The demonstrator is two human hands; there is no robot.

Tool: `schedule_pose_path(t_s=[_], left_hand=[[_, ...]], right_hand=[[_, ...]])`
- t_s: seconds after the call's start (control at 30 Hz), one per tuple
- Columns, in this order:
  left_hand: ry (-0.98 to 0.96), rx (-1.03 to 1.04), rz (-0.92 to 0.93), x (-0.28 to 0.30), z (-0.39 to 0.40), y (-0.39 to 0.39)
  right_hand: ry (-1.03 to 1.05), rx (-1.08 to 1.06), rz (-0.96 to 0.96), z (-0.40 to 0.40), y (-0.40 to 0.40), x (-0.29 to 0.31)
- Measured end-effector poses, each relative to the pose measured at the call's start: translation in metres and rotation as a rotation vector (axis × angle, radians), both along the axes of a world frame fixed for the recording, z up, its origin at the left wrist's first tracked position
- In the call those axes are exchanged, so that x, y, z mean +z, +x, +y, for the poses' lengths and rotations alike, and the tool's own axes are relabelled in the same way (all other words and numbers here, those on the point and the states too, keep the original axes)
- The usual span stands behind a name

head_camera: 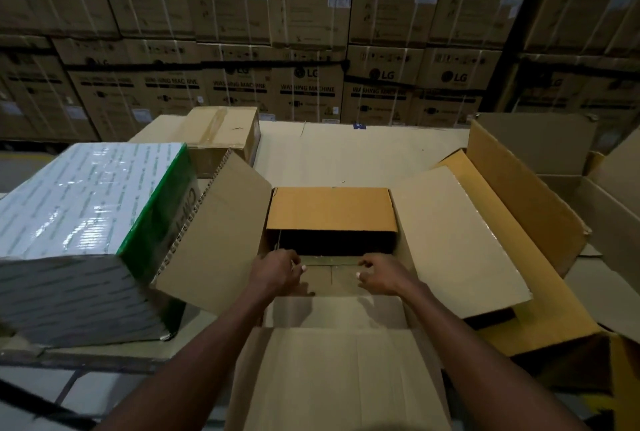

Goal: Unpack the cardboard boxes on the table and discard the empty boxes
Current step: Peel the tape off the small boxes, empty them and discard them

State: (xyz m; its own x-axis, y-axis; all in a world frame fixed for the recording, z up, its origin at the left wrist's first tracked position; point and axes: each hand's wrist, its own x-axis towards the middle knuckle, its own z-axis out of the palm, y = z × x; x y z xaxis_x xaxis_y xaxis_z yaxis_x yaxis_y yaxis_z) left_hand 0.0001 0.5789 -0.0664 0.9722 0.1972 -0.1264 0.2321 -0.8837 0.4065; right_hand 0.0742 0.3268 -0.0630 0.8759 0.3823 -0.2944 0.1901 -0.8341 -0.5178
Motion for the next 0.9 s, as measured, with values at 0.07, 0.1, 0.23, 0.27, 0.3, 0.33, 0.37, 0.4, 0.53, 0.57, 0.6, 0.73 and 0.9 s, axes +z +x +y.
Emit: schedule_pose_path(t_s=[0.07, 0.1, 0.23, 0.27, 0.3, 0.33, 0.37, 0.4, 0.53, 0.57, 0.6, 0.73, 0.9], left_hand=[[0.003, -0.016, 0.061, -0.004, 0.009, 0.02], [-0.002, -0.031, 0.107, -0.006, 0.012, 0.029], [-0.013, -0.093, 0.227, -0.018, 0.024, 0.056], [0.008, -0.112, 0.228, -0.022, 0.028, 0.062], [0.027, -0.125, 0.226, -0.024, 0.031, 0.067], [0.04, -0.135, 0.213, -0.025, 0.034, 0.072], [0.055, -0.143, 0.193, -0.025, 0.036, 0.076], [0.073, -0.151, 0.155, -0.023, 0.038, 0.079], [0.099, -0.145, -0.113, -0.015, 0.042, 0.092], [0.082, -0.127, -0.178, -0.013, 0.044, 0.096], [0.066, -0.111, -0.233, -0.011, 0.046, 0.102], [0.058, -0.093, -0.323, 0.001, 0.054, 0.138], [0.051, -0.116, -0.228, 0.005, 0.071, 0.186]], right_hand=[[-0.075, -0.003, 0.002, 0.01, 0.023, -0.01], [-0.097, -0.015, 0.01, 0.015, 0.032, -0.015], [-0.132, -0.02, 0.017, 0.031, 0.056, -0.031], [-0.162, 0.011, 0.001, 0.032, 0.061, -0.034], [-0.186, 0.031, -0.017, 0.034, 0.064, -0.036], [-0.193, 0.034, -0.032, 0.036, 0.067, -0.038], [-0.184, 0.032, -0.051, 0.037, 0.068, -0.039], [-0.16, 0.027, -0.078, 0.039, 0.069, -0.04], [-0.047, -0.097, -0.278, 0.05, 0.072, -0.034], [-0.008, -0.131, -0.314, 0.054, 0.076, -0.028], [0.022, -0.153, -0.351, 0.058, 0.082, -0.022], [0.077, -0.15, -0.457, 0.073, 0.118, 0.0], [-0.039, -0.138, -0.409, 0.093, 0.167, 0.009]])
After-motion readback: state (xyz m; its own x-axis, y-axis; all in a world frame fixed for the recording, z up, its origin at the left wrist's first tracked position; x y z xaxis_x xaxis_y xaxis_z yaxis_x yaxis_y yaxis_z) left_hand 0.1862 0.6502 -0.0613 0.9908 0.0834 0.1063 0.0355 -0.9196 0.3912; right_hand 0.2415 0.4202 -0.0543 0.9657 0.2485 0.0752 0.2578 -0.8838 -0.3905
